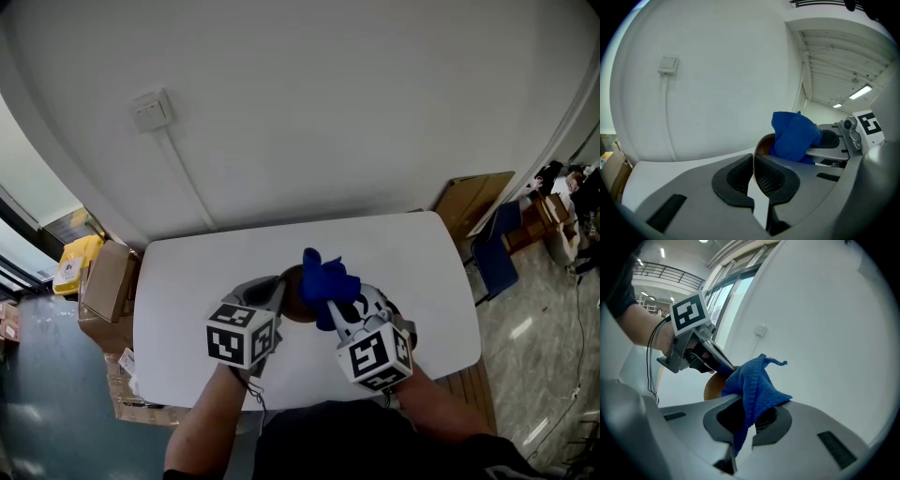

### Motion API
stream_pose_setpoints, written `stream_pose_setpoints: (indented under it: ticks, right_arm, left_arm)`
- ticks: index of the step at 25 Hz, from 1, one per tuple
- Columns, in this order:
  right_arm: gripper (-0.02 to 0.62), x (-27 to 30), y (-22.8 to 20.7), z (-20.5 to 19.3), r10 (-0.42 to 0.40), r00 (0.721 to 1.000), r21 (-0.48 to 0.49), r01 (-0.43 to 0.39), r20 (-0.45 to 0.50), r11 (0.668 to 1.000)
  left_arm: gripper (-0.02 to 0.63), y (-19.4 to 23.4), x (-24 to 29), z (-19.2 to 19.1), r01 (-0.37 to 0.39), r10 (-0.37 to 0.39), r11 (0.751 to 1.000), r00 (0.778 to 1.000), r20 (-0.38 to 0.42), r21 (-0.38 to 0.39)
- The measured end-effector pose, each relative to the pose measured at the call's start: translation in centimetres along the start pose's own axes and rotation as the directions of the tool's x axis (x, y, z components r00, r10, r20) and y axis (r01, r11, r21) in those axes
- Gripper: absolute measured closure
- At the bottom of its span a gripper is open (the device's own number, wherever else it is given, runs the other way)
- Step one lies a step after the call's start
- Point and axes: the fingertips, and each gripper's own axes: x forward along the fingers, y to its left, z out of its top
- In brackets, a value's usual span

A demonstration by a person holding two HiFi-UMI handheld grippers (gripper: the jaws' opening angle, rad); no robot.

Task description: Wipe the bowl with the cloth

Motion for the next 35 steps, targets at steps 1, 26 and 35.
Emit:
stream_pose_setpoints:
  ticks: [1, 26, 35]
  right_arm:
    - [0.569, -0.3, -0.1, 0.0, 0.000, 1.000, 0.007, 0.000, 0.005, 1.000]
    - [0.569, 3.3, 0.7, 0.8, 0.172, 0.984, 0.296, -0.179, 0.049, 0.938]
    - [0.569, -0.1, -1.5, 1.8, 0.092, 0.981, 0.344, -0.148, 0.173, 0.927]
  left_arm:
    - [0.584, 0.2, -0.1, 0.2, -0.001, 0.001, 1.000, 1.000, 0.005, -0.007]
    - [0.574, -2.9, 0.2, 1.7, -0.043, 0.036, 0.994, 0.997, 0.070, 0.101]
    - [0.584, -1.4, 0.1, 1.2, -0.022, 0.023, 1.000, 0.997, 0.072, -0.019]
